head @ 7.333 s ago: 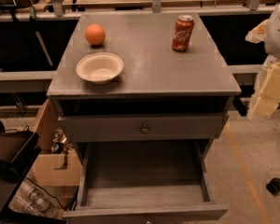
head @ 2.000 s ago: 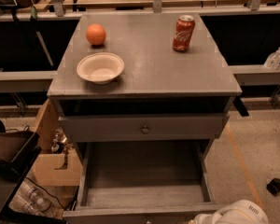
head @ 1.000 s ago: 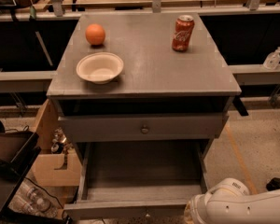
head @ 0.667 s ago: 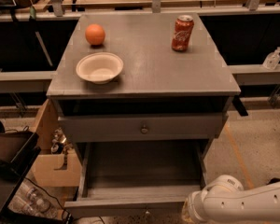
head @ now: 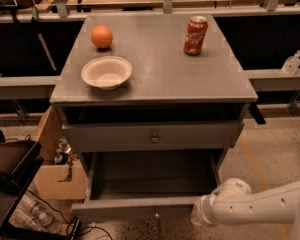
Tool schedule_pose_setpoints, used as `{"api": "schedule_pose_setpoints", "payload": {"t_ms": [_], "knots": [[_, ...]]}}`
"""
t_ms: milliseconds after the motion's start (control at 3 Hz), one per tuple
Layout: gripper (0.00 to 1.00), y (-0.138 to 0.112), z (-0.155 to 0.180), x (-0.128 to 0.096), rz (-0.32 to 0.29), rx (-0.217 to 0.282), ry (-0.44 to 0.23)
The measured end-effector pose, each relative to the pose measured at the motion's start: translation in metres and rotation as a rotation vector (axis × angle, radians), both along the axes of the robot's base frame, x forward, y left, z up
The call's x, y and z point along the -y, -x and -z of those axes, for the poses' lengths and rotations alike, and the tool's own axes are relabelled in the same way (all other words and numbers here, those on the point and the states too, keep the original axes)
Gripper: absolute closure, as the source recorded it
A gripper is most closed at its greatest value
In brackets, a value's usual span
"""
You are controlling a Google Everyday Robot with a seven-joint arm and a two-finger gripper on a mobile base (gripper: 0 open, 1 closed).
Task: Close middle drawer
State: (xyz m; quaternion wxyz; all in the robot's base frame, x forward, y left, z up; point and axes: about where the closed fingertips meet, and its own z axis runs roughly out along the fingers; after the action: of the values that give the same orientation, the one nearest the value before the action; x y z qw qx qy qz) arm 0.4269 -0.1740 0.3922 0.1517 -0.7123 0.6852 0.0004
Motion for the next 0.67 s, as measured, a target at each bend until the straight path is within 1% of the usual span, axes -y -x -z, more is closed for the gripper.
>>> {"api": "schedule_pose_setpoints", "payload": {"t_ms": [333,667], "knots": [[1.00,0.000,0.001,0.000,0.000,0.003,0.000],[1.00,-0.037,0.008,-0.012,-0.006,0.029,0.008]]}}
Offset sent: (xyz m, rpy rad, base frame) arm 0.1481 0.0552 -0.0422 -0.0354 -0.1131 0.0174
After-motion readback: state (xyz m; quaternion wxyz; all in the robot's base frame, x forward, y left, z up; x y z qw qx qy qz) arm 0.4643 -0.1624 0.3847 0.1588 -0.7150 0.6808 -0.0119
